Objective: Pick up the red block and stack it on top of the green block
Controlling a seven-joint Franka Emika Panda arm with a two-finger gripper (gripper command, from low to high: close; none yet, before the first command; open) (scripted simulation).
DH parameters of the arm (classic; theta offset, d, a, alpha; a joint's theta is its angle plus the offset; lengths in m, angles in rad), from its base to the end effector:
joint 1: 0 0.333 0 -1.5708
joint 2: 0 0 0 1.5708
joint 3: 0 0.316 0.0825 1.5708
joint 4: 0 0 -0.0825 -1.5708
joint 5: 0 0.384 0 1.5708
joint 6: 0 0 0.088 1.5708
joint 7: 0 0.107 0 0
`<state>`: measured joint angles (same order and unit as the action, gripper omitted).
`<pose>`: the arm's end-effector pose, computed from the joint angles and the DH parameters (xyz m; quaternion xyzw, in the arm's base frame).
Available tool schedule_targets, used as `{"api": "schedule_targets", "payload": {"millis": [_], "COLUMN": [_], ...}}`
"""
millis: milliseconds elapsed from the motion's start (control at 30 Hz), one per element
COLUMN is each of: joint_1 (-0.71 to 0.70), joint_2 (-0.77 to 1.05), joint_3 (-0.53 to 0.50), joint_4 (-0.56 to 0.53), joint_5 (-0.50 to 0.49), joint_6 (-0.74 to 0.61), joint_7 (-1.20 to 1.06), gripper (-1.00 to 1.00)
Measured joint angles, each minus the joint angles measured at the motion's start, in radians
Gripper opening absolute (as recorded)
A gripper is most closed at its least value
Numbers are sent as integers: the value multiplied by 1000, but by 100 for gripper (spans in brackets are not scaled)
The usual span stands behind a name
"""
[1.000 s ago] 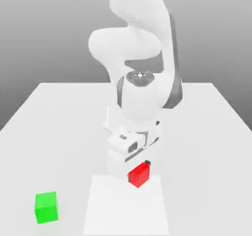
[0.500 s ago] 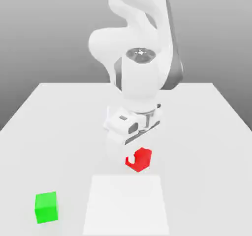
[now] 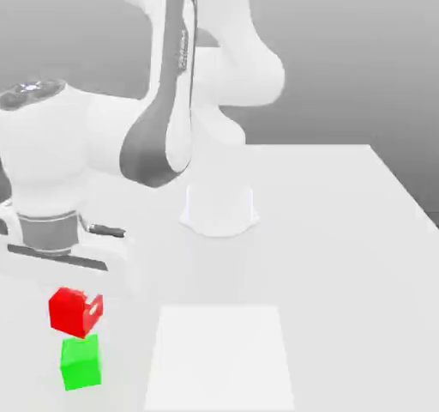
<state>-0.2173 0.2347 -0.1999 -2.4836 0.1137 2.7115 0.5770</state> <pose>0.4306 -0.1992 0.1997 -0.8545 0.5194 0.0000 0.0006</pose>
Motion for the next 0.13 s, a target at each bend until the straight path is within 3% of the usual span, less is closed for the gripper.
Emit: {"api": "schedule_targets", "payload": {"millis": [33,133], "joint_1": [-7,-7], "joint_2": [31,31], "joint_3": [10,10], "joint_4": [2,2], "joint_5": [15,15], "joint_6": [28,28], "joint_7": [-10,-10], "gripper": [100,100]}}
